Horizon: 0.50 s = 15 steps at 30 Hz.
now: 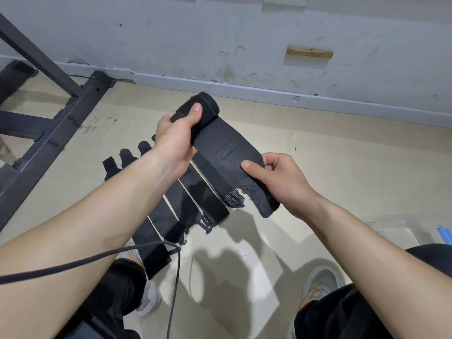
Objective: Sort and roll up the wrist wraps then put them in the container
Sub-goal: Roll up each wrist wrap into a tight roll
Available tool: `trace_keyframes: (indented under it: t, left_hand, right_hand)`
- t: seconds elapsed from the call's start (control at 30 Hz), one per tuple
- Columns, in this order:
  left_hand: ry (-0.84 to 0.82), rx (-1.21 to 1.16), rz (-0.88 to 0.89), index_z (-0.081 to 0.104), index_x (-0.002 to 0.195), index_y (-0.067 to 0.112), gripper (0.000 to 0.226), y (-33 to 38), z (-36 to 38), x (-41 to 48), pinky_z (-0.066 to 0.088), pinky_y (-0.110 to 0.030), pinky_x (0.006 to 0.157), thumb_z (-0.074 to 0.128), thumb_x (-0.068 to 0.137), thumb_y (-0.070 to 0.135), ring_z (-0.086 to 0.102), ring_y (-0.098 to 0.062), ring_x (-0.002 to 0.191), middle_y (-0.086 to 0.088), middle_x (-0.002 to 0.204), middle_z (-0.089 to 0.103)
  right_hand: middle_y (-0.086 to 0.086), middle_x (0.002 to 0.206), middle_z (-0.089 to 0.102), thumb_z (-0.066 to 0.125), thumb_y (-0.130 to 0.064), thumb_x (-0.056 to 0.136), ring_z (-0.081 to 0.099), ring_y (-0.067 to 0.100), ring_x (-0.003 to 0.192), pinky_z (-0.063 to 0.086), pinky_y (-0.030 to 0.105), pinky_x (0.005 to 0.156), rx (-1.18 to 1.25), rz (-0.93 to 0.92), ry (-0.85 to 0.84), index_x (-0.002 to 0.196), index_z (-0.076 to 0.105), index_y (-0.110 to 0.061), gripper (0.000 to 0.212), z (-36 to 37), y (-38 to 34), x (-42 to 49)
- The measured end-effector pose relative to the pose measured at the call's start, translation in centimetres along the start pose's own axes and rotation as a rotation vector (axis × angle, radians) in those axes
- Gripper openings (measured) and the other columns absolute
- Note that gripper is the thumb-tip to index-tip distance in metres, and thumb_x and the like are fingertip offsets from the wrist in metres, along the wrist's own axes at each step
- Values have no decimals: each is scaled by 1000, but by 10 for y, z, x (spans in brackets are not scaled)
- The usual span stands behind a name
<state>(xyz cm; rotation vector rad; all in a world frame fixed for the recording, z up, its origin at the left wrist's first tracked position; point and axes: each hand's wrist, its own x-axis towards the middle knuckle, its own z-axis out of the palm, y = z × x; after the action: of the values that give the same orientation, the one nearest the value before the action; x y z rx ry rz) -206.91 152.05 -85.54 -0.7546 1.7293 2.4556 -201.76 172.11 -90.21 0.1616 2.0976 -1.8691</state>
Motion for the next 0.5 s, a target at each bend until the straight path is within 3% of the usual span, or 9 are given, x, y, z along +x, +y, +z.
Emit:
trace_keyframes:
  t: [0.07, 0.13, 0.23, 0.3, 0.37, 0.43, 0.5]
  left_hand:
    - [33, 60, 62, 57, 132, 8, 54, -2, 3, -3, 63, -40, 82, 81, 88, 28, 75, -24, 101, -10, 119, 74]
    - [71, 143, 142, 56, 127, 13, 66, -4, 5, -7, 60, -47, 94, 86, 74, 40, 73, -23, 105, -6, 119, 73]
    - [68, 258, 238, 56, 120, 22, 69, -5, 7, -9, 56, -49, 99, 85, 63, 50, 71, -22, 108, -1, 114, 72]
    - [12, 336, 271, 55, 117, 27, 55, -9, 8, -11, 57, -43, 97, 85, 73, 42, 70, -16, 105, 4, 109, 70]
    - [-55, 419, 321, 54, 119, 27, 46, -16, 10, -16, 56, -29, 90, 83, 84, 31, 68, -6, 96, 9, 104, 69]
    - [-149, 480, 362, 53, 120, 26, 45, -22, 12, -21, 57, -27, 84, 83, 85, 25, 70, -7, 92, 4, 103, 71]
    - [-241, 526, 386, 53, 118, 26, 48, -26, 12, -25, 60, -37, 86, 83, 80, 27, 72, -18, 94, -6, 103, 73]
  right_hand:
    - [14, 68, 51, 84, -47, 73, 55, 29, 69, 38, 37, 57, 17, 49, -5, 68, 49, -11, 50, 1, 3, 2]
    - [19, 72, 64, 87, -43, 70, 63, 32, 70, 41, 36, 57, 38, 90, -1, 66, 49, -20, 44, 1, 4, 2]
    - [16, 87, 78, 85, -31, 81, 72, 30, 71, 47, 30, 53, 23, 130, 69, 88, 48, -20, 40, 3, 8, 1]
    - [5, 86, 78, 83, -29, 84, 73, 25, 74, 53, 33, 59, -85, 127, 81, 103, 47, -22, 41, 3, 9, 0]
    - [-5, 80, 74, 81, -25, 86, 72, 16, 75, 56, 38, 73, -231, 111, -4, 114, 51, -24, 41, 1, 7, -2]
    - [-5, 100, 71, 84, -25, 82, 69, 10, 89, 57, 35, 85, -271, 110, -125, 127, 51, -29, 56, -3, 1, -1]
    - [-5, 129, 60, 91, -39, 70, 61, 8, 116, 54, 30, 95, -232, 40, -189, 141, 43, -36, 85, -6, -5, 0]
